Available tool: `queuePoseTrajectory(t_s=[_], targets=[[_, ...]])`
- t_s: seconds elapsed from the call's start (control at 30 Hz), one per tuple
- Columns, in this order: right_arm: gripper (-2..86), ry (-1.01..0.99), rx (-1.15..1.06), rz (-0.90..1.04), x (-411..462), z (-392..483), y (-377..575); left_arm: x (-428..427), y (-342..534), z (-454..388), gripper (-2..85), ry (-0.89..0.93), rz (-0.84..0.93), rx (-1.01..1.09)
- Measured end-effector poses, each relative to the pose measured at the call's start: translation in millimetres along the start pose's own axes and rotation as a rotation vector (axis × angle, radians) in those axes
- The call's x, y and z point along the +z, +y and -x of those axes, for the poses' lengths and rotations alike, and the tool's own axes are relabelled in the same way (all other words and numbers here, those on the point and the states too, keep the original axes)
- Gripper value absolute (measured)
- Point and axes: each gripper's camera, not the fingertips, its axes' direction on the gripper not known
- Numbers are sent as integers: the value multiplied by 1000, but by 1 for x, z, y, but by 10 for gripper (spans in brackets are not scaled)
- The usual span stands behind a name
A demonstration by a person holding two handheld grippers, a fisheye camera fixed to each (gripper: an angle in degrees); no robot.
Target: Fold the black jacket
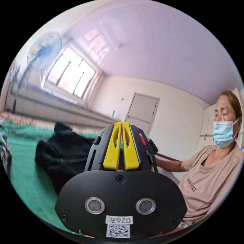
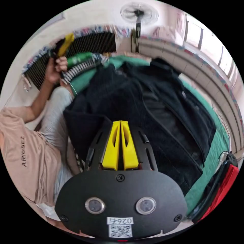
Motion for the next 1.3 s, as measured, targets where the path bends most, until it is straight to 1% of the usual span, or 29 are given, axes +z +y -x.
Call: queuePoseTrajectory(t_s=[0.03, 0.1, 0.13, 0.17, 0.2, 0.23, 0.27, 0.33, 0.4, 0.47, 0.5, 0.53, 0.57, 0.6, 0.67, 0.7, 0.73, 0.77, 0.87, 0.93, 1.0, 1.03, 1.07, 1.13, 1.17, 1.2, 1.23, 1.27, 1.3], targets=[[-10, -8, 4, -96, -21, 4, 6, -17, -13, -21, -10, 30, -55, 75], [-4, 41, 69, -490, -103, 18, 42, -35, -31, -52, -10, 96, -98, 209], [1, 65, 87, -575, -120, 22, 52, -44, -38, -70, -9, 117, -139, 284], [11, 127, 105, -747, -145, 30, 72, -51, -42, -86, -9, 117, -214, 337], [17, 184, 90, -859, -160, 37, 84, -54, -44, -91, -8, 122, -252, 348], [20, 188, 65, -885, -166, 39, 86, -54, -50, -97, -8, 181, -311, 375], [14, 146, 33, -890, -175, 34, 85, -49, -59, -97, -7, 289, -322, 377], [3, 85, 49, -866, -194, 15, 81, -32, -76, -89, -5, 380, -282, 360], [-5, 154, 242, -861, -220, -31, 79, -10, -88, -78, -1, 261, -194, 352], [-3, 219, 379, -859, -231, -79, 80, 29, -94, -51, 19, -105, -38, 397], [2, 228, 448, -796, -232, -120, 76, 43, -94, -40, 31, -201, 27, 420], [4, 228, 476, -747, -229, -142, 71, 73, -92, -8, 57, -361, 190, 425], [27, 236, 526, -642, -221, -185, 62, 103, -85, 36, 87, -472, 365, 398], [50, 265, 591, -557, -209, -227, 55, 115, -81, 61, 102, -496, 433, 360], [80, 329, 684, -428, -187, -285, 46, 141, -61, 168, 159, -473, 583, 100], [98, 375, 732, -339, -171, -322, 39, 144, -55, 195, 173, -472, 596, 26], [102, 397, 752, -298, -163, -339, 37, 147, -42, 243, 186, -488, 615, -88], [109, 416, 793, -232, -148, -373, 33, 152, -27, 285, 197, -539, 644, -168], [139, 298, 899, -212, -122, -447, 34, 179, 7, 358, 236, -635, 769, -258], [162, 219, 943, -210, -106, -479, 30, 209, 25, 382, 241, -586, 846, -261], [202, 74, 925, -173, -77, -500, 6, 249, 40, 395, 233, -508, 940, -247], [200, 85, 908, -138, -73, -500, -5, 278, 52, 401, 194, -445, 1041, -236], [197, 174, 849, -67, -73, -493, -31, 304, 66, 407, 158, -497, 1171, -235], [137, 254, 768, 72, -64, -484, -65, 330, 64, 402, 103, -563, 1253, -160], [88, 287, 736, 115, -64, -478, -81, 335, 57, 401, 61, -557, 1247, -189], [57, 239, 744, 102, -72, -476, -94, 334, 52, 398, 55, -551, 1238, -177], [50, 228, 766, 86, -79, -474, -100, 319, 38, 392, 43, -537, 1146, -183], [41, 235, 762, 2, -102, -461, -111, 293, 21, 390, 37, -484, 1014, -244], [36, 238, 714, -83, -128, -442, -124, 277, 13, 390, 34, -449, 947, -275]])
